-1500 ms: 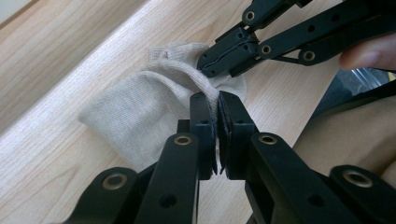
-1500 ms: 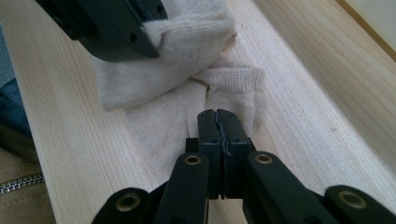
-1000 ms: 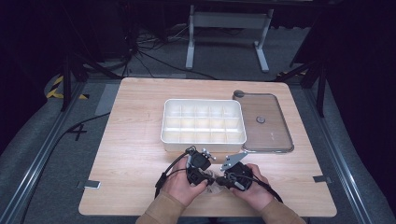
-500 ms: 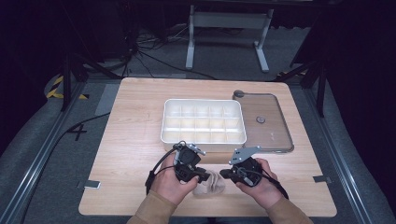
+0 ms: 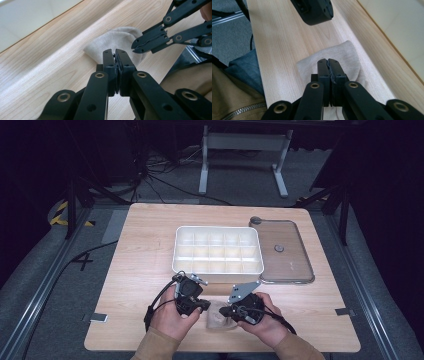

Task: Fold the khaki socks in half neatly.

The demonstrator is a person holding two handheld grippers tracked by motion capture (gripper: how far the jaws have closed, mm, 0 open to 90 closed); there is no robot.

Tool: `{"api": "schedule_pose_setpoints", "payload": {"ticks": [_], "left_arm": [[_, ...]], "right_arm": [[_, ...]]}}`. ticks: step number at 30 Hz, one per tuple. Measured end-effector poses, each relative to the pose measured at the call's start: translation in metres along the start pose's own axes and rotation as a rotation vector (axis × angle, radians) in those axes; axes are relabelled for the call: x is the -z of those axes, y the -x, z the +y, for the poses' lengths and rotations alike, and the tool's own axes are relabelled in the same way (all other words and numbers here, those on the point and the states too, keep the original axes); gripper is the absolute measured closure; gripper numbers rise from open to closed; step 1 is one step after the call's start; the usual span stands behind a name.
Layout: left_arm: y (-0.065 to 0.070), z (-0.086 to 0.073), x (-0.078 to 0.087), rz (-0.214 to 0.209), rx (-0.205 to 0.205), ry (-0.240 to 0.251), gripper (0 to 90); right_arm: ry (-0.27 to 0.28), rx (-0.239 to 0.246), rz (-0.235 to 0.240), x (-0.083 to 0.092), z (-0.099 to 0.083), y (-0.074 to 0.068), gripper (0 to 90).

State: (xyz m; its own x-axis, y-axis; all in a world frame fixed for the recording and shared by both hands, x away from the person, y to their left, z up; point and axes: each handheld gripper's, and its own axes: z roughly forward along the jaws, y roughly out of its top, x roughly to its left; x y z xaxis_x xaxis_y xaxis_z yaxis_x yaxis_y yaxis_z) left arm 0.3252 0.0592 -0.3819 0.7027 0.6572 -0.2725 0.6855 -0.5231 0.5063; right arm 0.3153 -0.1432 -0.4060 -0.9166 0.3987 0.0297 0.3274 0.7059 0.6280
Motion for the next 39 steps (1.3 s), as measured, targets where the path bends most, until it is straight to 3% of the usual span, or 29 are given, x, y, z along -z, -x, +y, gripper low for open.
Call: {"api": "schedule_pose_setpoints", "payload": {"ticks": [4, 21, 31, 39], "left_arm": [[-0.001, 0.000, -0.002, 0.024, 0.001, -0.012, 89.5], [0.008, 0.010, -0.018, 0.009, -0.039, -0.076, 89.6], [0.013, 0.014, -0.024, 0.002, -0.060, -0.088, 89.6], [0.022, 0.017, -0.032, -0.004, -0.081, -0.071, 89.6]], "right_arm": [[-0.021, -0.009, -0.014, -0.003, -0.001, 0.001, 89.2], [-0.086, -0.051, -0.038, -0.002, -0.017, 0.010, 89.1], [-0.109, -0.062, -0.033, -0.007, -0.025, 0.013, 89.2], [-0.129, -0.082, -0.029, -0.012, -0.028, 0.014, 89.2]]}}
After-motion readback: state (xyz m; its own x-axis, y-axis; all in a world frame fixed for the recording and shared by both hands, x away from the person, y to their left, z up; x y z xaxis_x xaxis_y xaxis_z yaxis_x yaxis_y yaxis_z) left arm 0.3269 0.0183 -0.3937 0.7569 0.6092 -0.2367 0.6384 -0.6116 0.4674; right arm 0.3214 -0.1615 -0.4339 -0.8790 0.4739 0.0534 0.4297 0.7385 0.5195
